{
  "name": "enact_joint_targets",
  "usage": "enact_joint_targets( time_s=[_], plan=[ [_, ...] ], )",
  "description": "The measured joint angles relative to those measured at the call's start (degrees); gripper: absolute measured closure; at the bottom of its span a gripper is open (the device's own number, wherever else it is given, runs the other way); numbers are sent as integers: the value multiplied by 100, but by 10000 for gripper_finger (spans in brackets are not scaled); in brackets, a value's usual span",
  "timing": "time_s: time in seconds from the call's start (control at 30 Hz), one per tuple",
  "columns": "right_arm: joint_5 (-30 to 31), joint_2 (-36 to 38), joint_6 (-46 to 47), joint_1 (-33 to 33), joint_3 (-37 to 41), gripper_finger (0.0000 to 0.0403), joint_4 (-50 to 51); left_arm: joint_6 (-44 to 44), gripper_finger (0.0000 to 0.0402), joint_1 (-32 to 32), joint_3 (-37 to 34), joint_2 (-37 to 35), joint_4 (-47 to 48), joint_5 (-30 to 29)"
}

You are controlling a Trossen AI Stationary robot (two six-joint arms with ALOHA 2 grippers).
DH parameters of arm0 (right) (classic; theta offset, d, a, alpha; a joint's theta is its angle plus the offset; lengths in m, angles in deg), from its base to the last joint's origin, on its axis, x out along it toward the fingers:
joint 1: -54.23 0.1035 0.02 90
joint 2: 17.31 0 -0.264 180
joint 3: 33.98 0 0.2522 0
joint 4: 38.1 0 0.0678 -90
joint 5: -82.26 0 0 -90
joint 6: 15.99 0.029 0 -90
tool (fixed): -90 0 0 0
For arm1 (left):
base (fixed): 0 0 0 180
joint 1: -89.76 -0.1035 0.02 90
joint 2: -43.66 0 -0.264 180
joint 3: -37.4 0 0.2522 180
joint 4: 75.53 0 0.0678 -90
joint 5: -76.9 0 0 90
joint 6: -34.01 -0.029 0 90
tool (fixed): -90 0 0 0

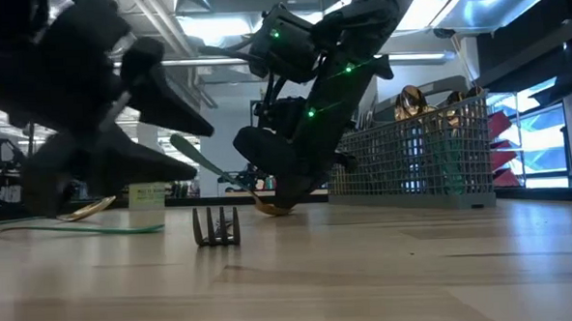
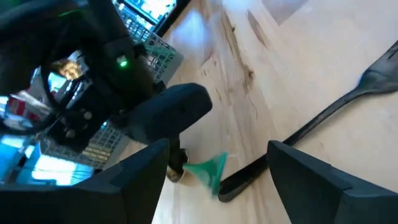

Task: Sort silverware
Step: Put the green spoon into the silverware basket

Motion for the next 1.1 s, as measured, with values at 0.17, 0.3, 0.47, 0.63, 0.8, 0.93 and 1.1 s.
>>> enact_joint_targets(
  time_s=[0.17,0.3,0.47,0.63,0.8,0.93,1.1],
  plan=[
    [-2,-2,-4,0,0,403,0,-375,145,-174,259,279,247,-86],
    [-4,-2,-9,0,0,403,0,-329,163,-253,295,295,543,-374],
    [-11,-2,-23,0,0,403,0,-393,204,-234,307,295,504,-448],
    [-15,-2,-24,0,0,403,0,-438,264,-241,356,295,553,-446],
    [-23,-2,-26,0,0,403,0,-562,332,-254,361,295,552,-447],
    [-31,-2,-28,-2,0,403,0,-561,390,-271,361,295,550,-603],
    [-26,-2,-55,0,0,403,-7,-563,400,-269,367,295,553,-769]
  ],
)
